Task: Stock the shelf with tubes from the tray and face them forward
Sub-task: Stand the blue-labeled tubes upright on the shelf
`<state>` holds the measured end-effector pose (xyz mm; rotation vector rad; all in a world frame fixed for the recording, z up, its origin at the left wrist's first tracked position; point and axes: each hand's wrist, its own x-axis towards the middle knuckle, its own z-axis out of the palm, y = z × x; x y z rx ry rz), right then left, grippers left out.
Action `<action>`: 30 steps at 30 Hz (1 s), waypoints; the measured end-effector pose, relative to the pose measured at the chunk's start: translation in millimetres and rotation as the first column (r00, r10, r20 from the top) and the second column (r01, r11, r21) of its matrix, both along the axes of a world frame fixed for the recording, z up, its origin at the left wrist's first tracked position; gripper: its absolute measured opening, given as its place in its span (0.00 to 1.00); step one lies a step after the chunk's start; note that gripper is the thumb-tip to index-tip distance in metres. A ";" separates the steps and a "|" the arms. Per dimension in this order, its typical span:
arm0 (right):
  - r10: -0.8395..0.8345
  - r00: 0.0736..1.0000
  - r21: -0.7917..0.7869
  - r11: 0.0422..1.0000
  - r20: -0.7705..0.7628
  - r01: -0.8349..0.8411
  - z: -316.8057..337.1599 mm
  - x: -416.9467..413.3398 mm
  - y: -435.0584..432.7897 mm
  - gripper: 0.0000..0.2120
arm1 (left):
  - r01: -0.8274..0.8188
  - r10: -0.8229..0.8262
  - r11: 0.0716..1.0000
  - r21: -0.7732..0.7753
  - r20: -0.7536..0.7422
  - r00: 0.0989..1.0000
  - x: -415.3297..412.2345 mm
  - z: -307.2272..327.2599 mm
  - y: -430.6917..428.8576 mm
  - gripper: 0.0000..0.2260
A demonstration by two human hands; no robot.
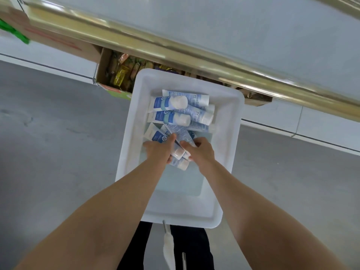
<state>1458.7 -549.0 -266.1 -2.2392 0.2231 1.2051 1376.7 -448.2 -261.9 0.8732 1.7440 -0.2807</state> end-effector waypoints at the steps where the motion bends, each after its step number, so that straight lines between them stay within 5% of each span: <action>1: -0.058 0.996 0.030 0.998 -0.068 0.060 0.0 -0.4 -0.5 0.20 | -0.045 0.045 0.999 -0.026 -0.015 0.999 1.5 -0.3 -2.4 0.37; 4: -0.135 0.985 0.065 0.988 -0.107 0.142 -2.4 -3.6 -2.4 0.17 | -0.155 0.152 0.985 -0.076 -0.052 0.987 4.5 -4.4 -6.5 0.40; 12: -0.097 0.993 0.078 0.992 -0.074 0.103 -4.5 0.9 -27.4 0.12 | -0.121 0.122 0.992 0.043 -0.012 0.992 -3.4 -20.3 -15.7 0.40; 19: -0.126 0.965 0.122 0.980 -0.230 0.157 25.0 -0.4 -52.4 0.12 | -0.257 0.262 0.965 -0.054 0.226 0.938 -26.8 11.1 -47.3 0.17; 25: -0.162 0.945 0.180 0.959 -0.285 0.219 93.2 3.1 -67.2 0.15 | -0.382 0.412 0.911 -0.159 0.413 0.812 -39.7 82.2 -69.6 0.19; 30: -0.281 0.876 0.307 0.858 -0.392 0.412 166.7 6.2 -85.0 0.09 | -0.292 0.367 0.930 -0.224 0.545 0.754 -37.5 154.2 -75.4 0.06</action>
